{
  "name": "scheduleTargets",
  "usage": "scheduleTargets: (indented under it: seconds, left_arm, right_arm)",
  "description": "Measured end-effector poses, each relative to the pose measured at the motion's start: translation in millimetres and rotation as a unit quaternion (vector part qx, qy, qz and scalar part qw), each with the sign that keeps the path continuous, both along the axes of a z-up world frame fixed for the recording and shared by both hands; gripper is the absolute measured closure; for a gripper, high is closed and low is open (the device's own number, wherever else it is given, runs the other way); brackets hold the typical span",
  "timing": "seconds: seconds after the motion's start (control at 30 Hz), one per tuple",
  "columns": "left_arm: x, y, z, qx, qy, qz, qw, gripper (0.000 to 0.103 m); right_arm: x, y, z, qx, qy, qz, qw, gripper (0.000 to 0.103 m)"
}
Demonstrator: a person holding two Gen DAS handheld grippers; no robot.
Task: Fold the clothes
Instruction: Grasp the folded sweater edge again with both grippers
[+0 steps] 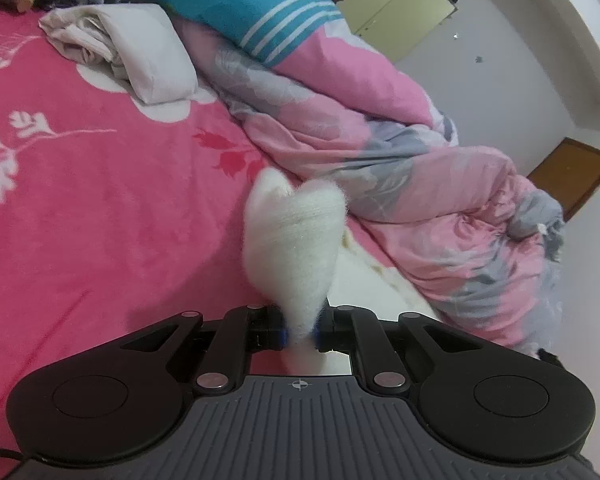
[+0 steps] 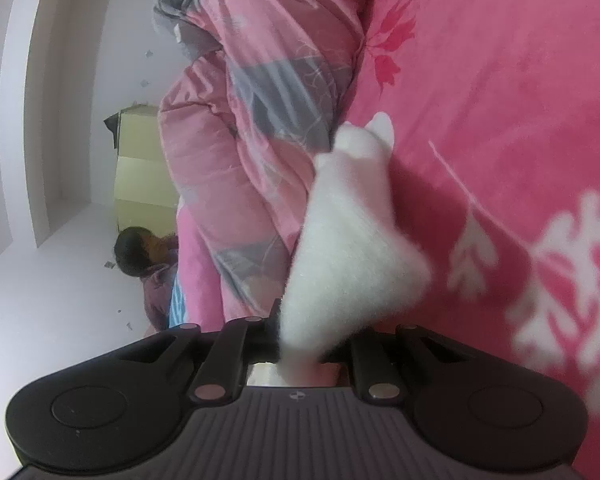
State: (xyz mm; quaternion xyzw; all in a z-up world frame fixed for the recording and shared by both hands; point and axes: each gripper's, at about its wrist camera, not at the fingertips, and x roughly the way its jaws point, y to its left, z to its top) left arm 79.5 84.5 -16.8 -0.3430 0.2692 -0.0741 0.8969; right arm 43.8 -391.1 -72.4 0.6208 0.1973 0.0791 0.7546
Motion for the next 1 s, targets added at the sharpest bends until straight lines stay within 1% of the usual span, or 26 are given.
scheduleTargets:
  seconds: [0.1, 0.2, 0.27, 0.33, 0.4, 0.47, 0.53, 0.6, 0.63, 0.7, 0.73, 0.77, 0.8, 0.83, 0.87, 0.93, 1.0]
  left_arm:
    - [-29, 11, 11, -0.01, -0.022, -0.03, 0.9993, 0.094]
    - [-68, 32, 20, -0.006, -0.022, -0.058, 0.998, 0.094]
    - [-95, 46, 21, 0.003, -0.004, -0.072, 0.9974, 0.094]
    - [-116, 57, 18, 0.007, 0.024, -0.078, 0.9967, 0.094]
    - [-137, 67, 11, 0.001, 0.057, -0.076, 0.9955, 0.094]
    - [-151, 74, 3, -0.005, 0.078, -0.071, 0.9944, 0.093]
    - [-155, 76, -7, -0.007, 0.083, -0.071, 0.994, 0.092]
    - [-149, 77, -15, 0.006, 0.093, -0.085, 0.992, 0.088]
    - [-147, 77, -16, 0.013, 0.1, -0.095, 0.9904, 0.084]
    - [-149, 81, -8, 0.04, 0.102, -0.116, 0.9872, 0.081]
    - [-153, 84, -2, 0.057, 0.1, -0.124, 0.9856, 0.077]
    - [-159, 88, 8, 0.079, 0.097, -0.129, 0.9837, 0.074]
    - [-166, 93, 17, 0.1, 0.092, -0.133, 0.9818, 0.073]
    - [-172, 101, 29, 0.123, 0.083, -0.127, 0.9807, 0.073]
    - [-177, 108, 44, 0.157, 0.069, -0.114, 0.9787, 0.071]
    - [-181, 120, 74, 0.222, 0.042, -0.085, 0.9704, 0.07]
    - [-176, 127, 102, 0.271, -0.005, -0.062, 0.9606, 0.064]
  right_arm:
    - [-28, 5, 6, 0.001, 0.002, 0.012, 1.0, 0.09]
    - [-74, 10, 11, -0.002, 0.009, 0.031, 0.999, 0.09]
    - [-107, 18, 13, 0.0, 0.018, 0.046, 0.999, 0.09]
    - [-138, 25, 10, 0.005, 0.03, 0.06, 0.998, 0.09]
    - [-164, 32, 3, 0.018, 0.046, 0.067, 0.997, 0.09]
    - [-184, 36, -8, 0.033, 0.064, 0.072, 0.995, 0.09]
    - [-193, 35, -17, 0.029, 0.068, 0.075, 0.994, 0.09]
    - [-189, 33, -25, 0.014, 0.073, 0.087, 0.993, 0.089]
    - [-185, 31, -30, 0.01, 0.083, 0.097, 0.992, 0.088]
    - [-181, 25, -35, 0.009, 0.113, 0.109, 0.988, 0.08]
    - [-184, 21, -31, 0.0, 0.119, 0.112, 0.986, 0.078]
    - [-187, 16, -27, -0.01, 0.125, 0.115, 0.985, 0.072]
    - [-194, 11, -21, -0.027, 0.13, 0.114, 0.985, 0.062]
    - [-202, 4, -13, -0.051, 0.137, 0.106, 0.984, 0.058]
    - [-210, -3, -3, -0.075, 0.141, 0.096, 0.982, 0.057]
    - [-228, -20, 17, -0.121, 0.147, 0.071, 0.979, 0.057]
    - [-240, -32, 40, -0.17, 0.138, 0.04, 0.975, 0.056]
